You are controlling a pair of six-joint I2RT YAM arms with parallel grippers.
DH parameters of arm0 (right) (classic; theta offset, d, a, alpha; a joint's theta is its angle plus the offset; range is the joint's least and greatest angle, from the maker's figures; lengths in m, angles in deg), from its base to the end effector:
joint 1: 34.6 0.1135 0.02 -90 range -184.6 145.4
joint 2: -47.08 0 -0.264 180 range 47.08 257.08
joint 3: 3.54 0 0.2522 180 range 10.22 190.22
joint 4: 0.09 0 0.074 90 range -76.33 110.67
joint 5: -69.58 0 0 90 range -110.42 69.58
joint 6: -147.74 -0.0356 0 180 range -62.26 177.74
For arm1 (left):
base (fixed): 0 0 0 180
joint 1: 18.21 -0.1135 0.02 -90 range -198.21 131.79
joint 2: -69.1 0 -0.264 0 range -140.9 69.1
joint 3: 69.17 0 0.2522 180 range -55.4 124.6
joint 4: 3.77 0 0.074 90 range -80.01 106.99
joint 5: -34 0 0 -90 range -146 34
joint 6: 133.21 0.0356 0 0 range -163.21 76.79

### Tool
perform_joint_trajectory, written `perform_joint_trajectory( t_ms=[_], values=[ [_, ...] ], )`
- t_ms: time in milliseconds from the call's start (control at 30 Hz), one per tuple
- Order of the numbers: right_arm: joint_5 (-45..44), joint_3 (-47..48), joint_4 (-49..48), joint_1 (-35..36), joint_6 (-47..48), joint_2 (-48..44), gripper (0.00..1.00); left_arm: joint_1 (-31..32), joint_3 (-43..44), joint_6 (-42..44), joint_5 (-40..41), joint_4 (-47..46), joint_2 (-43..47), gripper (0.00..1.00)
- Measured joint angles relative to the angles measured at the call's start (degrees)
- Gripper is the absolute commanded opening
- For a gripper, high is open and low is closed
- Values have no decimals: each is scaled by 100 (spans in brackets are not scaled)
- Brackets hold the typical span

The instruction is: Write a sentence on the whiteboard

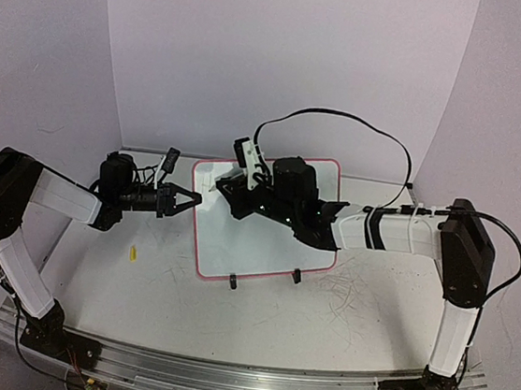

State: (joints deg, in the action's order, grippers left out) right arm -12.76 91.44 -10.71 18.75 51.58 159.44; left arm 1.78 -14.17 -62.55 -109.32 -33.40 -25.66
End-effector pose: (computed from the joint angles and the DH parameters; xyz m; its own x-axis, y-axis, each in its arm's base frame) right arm 0.2765 0.3796 0.2695 -0.1637 -0.0418 -0.9856 -0.8616 0.4927 0.1222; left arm 0.2999 -0.1395 0.1985 -0.4693 -0.0398 -0.8821 0.8380 0.2949 -0.4591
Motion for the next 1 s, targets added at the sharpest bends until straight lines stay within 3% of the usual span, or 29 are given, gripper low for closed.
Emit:
perform_joint_trajectory(
  t_ms=[1000],
  values=[
    [210, -277, -118, -196, -312, -435, 0, 0, 0, 7, -48, -4, 20, 0]
  ],
)
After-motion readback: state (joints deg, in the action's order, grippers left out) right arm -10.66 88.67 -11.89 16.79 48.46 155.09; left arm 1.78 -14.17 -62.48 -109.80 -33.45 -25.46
